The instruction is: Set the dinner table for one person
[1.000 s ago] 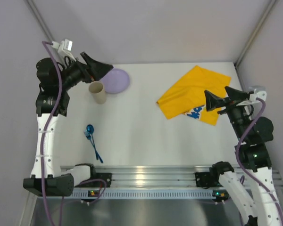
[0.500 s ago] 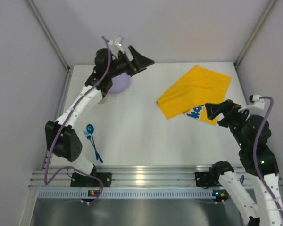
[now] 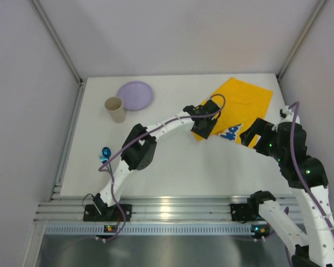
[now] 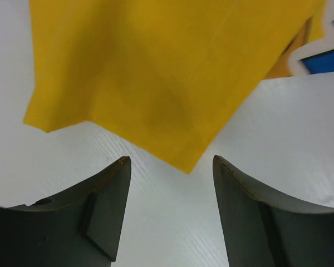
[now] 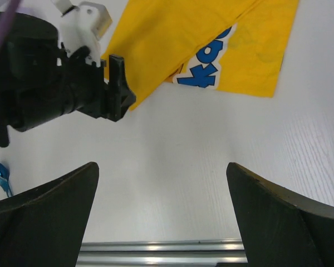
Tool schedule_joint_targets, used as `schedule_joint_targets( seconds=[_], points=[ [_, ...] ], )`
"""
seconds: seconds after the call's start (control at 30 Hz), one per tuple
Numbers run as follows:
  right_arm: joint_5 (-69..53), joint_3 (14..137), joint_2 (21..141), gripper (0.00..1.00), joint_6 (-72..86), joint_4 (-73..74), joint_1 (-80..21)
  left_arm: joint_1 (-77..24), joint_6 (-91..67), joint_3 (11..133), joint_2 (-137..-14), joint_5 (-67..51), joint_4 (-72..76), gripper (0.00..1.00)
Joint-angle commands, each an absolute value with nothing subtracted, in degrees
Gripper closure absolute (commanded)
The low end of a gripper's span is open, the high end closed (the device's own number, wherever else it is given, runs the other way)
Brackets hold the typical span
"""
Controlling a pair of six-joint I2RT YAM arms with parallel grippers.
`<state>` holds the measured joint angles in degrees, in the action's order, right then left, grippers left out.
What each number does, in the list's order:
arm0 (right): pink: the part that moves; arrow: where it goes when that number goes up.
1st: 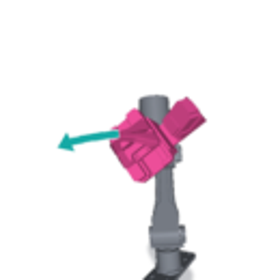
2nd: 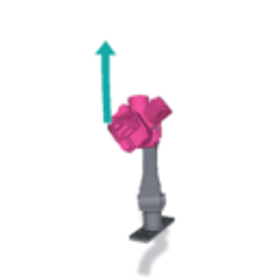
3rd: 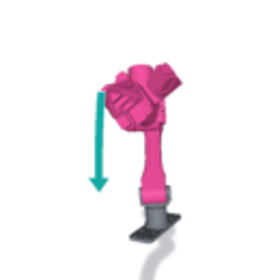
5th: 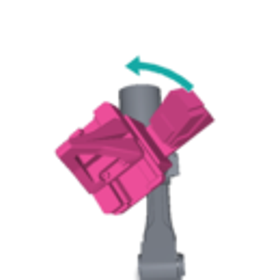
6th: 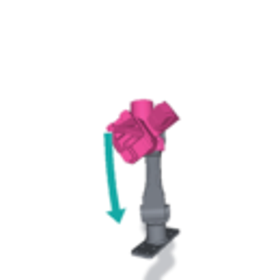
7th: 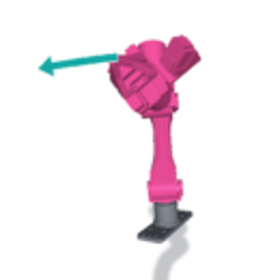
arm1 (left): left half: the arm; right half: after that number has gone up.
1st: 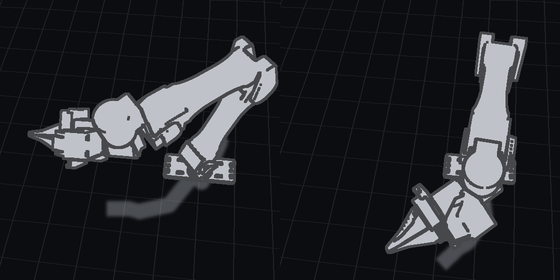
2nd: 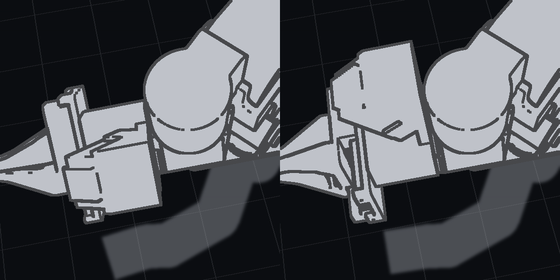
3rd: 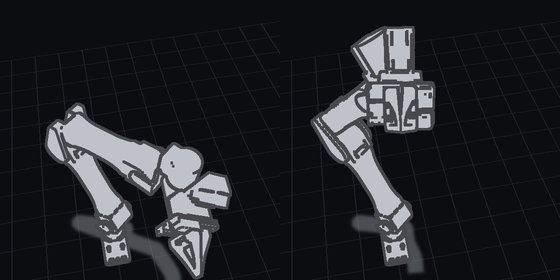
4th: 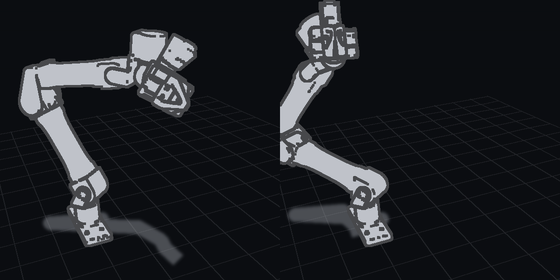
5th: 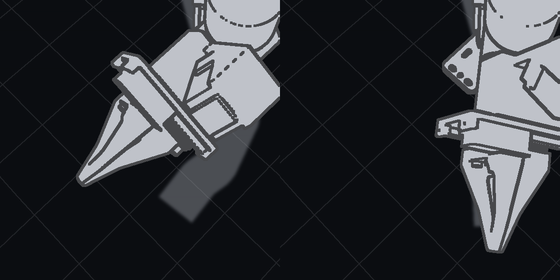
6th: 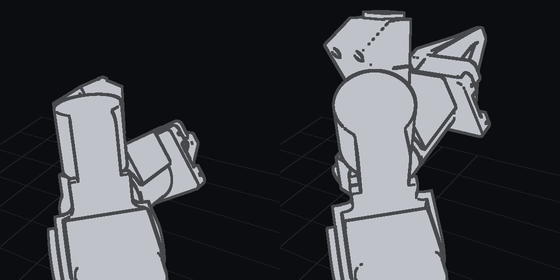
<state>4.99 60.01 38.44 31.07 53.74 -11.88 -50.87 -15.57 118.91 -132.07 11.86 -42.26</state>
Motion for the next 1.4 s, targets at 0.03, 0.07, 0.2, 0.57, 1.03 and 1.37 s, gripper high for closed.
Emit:
schedule_joint_targets(
  seconds=[0.03,0.07,0.2,0.57,1.03,1.37],
  points=[
    [6.41,60.38,37.52,0.0,29.8,57.65,-12.31,-49.04,-11.6,120.59,-132.88,15.74,-47.29,0.32],
    [6.59,60.55,37.88,0.0,29.62,57.83,-12.39,-49.13,-11.6,120.5,-133.76,15.73,-46.94,0.31],
    [7.38,60.82,40.95,0.0,28.48,58.27,-12.3,-49.31,-10.9,118.75,-135.44,12.84,-44.3,0.24],
    [6.77,61.61,47.99,0.0,26.72,55.99,-12.39,-49.57,-11.25,119.18,-133.95,3.34,-41.75,0.27],
    [6.5,61.08,49.39,0.0,26.37,55.02,-12.3,-49.04,-11.07,122.43,-142.91,0.97,-45.7,0.46],
    [5.36,61.17,49.22,0.02,25.05,55.28,-12.39,-48.25,-14.85,121.38,-143.71,-6.76,-49.3,1.0]
  ],
)
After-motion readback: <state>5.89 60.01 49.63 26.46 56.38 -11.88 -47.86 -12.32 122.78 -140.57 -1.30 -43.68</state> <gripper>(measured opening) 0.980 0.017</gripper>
